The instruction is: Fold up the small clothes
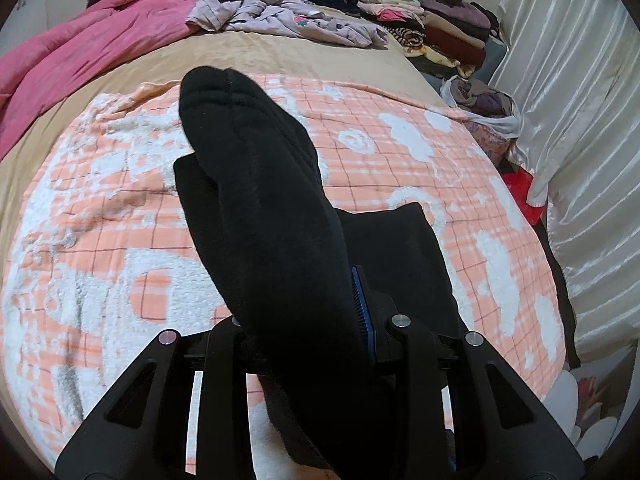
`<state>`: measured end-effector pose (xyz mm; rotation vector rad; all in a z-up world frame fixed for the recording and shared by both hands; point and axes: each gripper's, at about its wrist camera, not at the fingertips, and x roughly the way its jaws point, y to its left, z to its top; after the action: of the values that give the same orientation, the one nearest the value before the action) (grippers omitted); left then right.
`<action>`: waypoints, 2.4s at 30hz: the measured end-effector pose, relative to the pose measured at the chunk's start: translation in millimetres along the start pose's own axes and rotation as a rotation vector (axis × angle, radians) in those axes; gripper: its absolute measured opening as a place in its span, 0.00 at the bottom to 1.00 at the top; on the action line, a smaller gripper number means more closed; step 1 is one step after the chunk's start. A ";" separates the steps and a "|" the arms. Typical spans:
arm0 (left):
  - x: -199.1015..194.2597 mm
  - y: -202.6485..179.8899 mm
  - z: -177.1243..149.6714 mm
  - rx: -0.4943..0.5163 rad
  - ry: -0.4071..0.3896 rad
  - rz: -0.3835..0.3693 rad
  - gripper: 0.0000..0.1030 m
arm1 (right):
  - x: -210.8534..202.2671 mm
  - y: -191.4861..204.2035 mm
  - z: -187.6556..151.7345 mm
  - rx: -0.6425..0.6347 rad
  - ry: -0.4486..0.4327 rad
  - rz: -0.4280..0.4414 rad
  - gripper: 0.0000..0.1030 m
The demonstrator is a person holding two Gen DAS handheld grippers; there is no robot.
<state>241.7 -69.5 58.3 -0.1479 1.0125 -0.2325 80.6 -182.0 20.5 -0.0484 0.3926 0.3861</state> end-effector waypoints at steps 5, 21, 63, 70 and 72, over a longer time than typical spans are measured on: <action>6.3 -9.6 1.1 0.007 0.008 0.006 0.21 | 1.5 -9.2 -0.7 0.031 0.010 0.001 0.11; 40.3 -43.5 2.1 0.044 0.062 0.020 0.21 | 6.0 -43.0 -13.1 0.152 0.054 -0.009 0.11; 94.6 -92.8 -4.4 0.093 0.104 0.032 0.41 | 19.2 -91.7 -43.0 0.343 0.128 0.010 0.12; 94.4 -92.0 -2.9 0.069 0.101 -0.038 0.58 | 24.3 -104.7 -47.1 0.430 0.153 0.051 0.12; 93.6 -90.0 -2.7 0.055 0.101 -0.049 0.59 | 24.7 -105.7 -48.3 0.454 0.158 0.062 0.12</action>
<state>275.8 -180.8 0.8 -0.1122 1.1028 -0.3148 123.8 -276.8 -36.5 0.3785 0.6312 0.3478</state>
